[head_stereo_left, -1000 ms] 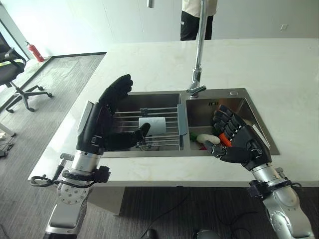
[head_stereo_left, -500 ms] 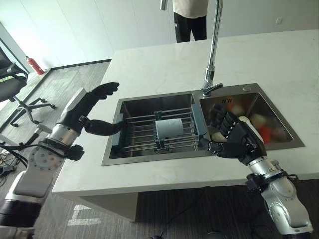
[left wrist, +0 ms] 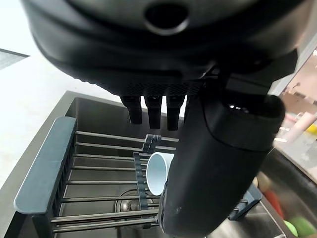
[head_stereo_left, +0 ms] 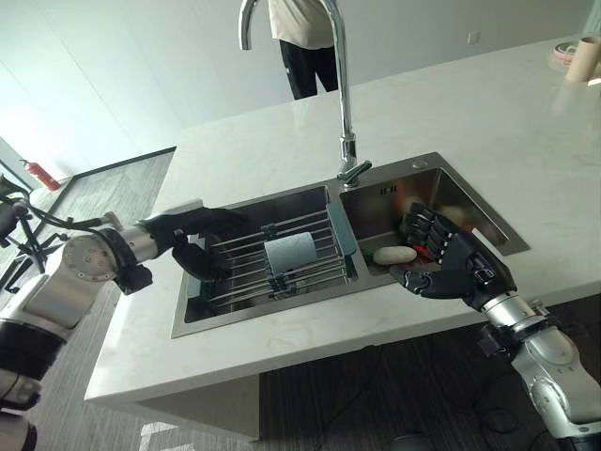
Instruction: Place the dishes in the dishwasher.
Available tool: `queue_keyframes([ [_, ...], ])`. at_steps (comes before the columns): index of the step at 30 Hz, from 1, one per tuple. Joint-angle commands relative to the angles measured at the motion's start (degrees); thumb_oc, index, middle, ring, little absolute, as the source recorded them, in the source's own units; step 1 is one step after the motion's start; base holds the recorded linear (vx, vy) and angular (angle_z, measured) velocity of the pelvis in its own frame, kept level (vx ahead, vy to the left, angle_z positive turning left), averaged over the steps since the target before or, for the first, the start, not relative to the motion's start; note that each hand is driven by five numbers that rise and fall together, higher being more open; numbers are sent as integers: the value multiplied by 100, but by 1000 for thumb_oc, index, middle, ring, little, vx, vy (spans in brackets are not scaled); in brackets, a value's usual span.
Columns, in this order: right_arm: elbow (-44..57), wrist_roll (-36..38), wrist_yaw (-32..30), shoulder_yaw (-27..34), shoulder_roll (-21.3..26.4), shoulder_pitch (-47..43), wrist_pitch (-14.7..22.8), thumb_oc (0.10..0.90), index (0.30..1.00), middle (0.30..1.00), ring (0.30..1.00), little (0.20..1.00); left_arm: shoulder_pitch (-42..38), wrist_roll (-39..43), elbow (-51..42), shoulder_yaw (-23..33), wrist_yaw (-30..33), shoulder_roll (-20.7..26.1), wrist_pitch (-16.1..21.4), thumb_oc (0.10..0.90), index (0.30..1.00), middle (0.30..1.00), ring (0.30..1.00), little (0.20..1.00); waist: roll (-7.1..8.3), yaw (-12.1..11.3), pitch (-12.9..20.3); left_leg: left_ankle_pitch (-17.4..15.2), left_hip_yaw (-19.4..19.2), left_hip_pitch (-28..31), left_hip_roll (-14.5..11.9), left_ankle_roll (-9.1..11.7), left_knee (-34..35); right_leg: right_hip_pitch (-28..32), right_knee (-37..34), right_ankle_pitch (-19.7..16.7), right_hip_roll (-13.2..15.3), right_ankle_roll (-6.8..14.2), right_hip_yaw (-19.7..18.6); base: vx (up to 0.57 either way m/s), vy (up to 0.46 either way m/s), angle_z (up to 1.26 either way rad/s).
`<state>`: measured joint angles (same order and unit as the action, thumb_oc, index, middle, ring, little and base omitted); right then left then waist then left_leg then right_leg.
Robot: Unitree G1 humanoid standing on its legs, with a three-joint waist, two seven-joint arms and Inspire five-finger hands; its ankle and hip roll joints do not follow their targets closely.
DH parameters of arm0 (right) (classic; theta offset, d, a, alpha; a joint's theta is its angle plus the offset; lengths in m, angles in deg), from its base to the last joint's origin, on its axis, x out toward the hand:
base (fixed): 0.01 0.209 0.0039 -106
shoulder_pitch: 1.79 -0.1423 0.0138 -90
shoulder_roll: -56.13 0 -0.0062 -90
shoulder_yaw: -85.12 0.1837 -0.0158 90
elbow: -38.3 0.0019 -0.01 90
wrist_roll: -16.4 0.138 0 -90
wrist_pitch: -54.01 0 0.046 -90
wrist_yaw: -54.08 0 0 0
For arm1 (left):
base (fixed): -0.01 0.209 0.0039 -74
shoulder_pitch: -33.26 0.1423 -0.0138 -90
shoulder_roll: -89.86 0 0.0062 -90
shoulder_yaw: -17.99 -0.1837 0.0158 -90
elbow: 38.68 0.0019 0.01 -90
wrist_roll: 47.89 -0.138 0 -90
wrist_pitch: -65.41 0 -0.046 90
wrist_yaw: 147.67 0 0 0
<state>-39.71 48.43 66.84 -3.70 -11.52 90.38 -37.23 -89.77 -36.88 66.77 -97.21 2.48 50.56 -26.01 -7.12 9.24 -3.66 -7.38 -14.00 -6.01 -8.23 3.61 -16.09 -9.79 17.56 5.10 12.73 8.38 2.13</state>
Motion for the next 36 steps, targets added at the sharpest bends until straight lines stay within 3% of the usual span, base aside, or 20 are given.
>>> queue_keyframes([
  [1,396,412,180,362,67,-644,478,800,900,900,900,900,-979,368,-38,764,213,242,26,800,900,900,900,900,-45,-21,234,-30,467,-28,-202,157,-110,200,-38,105,-141,109,201,-8,32,-10],
  [4,378,291,238,339,21,-699,462,800,900,900,900,900,-1124,319,-133,670,307,-41,-96,800,900,900,900,900,-34,9,230,-52,459,-25,-193,148,-110,191,-38,111,-142,101,183,-4,21,-9],
  [9,317,323,266,301,59,-778,491,800,900,900,900,900,-1236,53,111,545,546,-300,3,800,900,900,900,900,16,88,268,-90,407,37,-196,135,-110,199,-38,114,-173,102,91,19,1,-6],
  [26,158,247,273,302,57,-739,640,800,900,900,900,900,-1589,-220,938,435,915,-333,372,800,900,900,900,900,86,233,321,-131,251,127,-268,117,-110,182,-38,87,-213,109,-6,9,0,-3],
  [36,200,268,439,440,99,-604,626,800,900,900,900,900,-1532,-194,1383,421,712,-460,418,800,900,900,900,900,41,418,301,-150,119,207,-284,107,-110,153,-38,58,-262,112,-161,31,12,-9],
])
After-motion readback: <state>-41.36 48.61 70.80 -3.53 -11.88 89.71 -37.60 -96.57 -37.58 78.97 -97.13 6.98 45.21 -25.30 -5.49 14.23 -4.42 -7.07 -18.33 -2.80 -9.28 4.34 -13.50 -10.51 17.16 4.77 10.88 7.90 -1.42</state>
